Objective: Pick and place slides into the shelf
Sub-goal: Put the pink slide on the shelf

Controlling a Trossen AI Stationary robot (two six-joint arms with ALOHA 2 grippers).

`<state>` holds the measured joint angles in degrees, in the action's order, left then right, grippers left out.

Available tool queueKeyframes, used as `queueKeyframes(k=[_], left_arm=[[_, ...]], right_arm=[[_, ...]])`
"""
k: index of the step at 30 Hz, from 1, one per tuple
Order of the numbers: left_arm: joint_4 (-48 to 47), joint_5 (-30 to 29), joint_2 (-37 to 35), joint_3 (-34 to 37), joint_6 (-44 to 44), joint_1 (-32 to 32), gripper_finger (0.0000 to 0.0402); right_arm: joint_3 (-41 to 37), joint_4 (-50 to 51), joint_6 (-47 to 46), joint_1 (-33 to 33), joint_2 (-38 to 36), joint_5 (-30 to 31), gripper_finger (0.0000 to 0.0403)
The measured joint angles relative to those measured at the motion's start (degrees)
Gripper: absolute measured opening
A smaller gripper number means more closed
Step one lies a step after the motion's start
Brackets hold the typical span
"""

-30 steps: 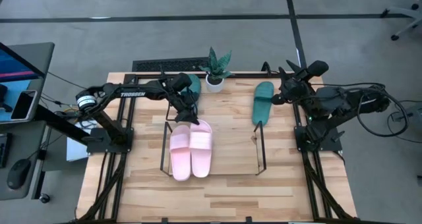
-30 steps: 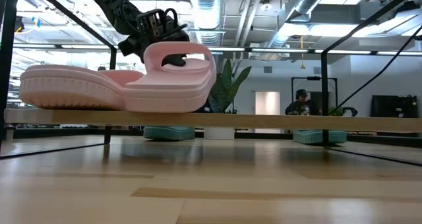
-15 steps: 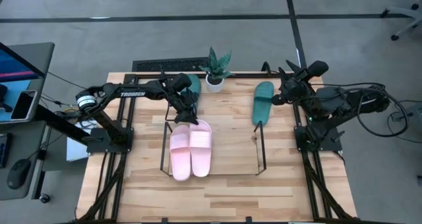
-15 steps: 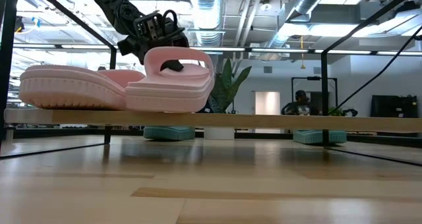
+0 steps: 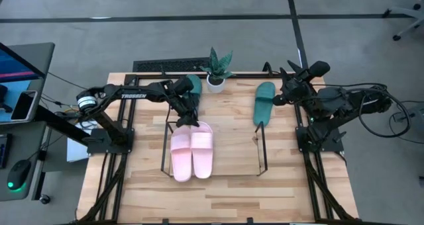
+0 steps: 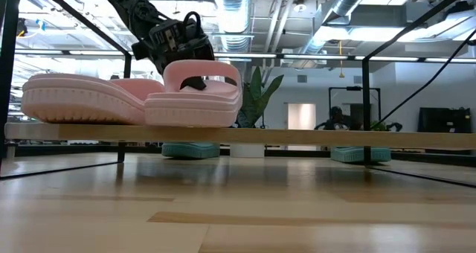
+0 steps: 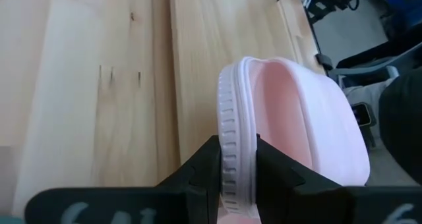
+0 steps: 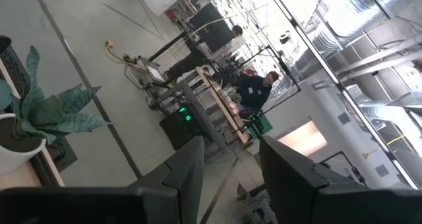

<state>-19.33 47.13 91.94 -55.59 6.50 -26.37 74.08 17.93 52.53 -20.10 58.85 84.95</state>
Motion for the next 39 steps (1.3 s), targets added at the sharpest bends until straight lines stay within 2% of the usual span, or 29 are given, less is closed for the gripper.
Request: queueKeyframes(k=[16,39], left_arm=[[-2.2,-3.9,0.0,0.0,3.5,-0.1,0.006],[-2.3,-5.8,0.0,0.0,4.3,-0.1,0.006]], right_arm=[[0.0,0.0,0.1,0.0,0.0,0.0,0.0139],[0.0,0.0,0.2,0.0,0.0,0.2,0.0139]])
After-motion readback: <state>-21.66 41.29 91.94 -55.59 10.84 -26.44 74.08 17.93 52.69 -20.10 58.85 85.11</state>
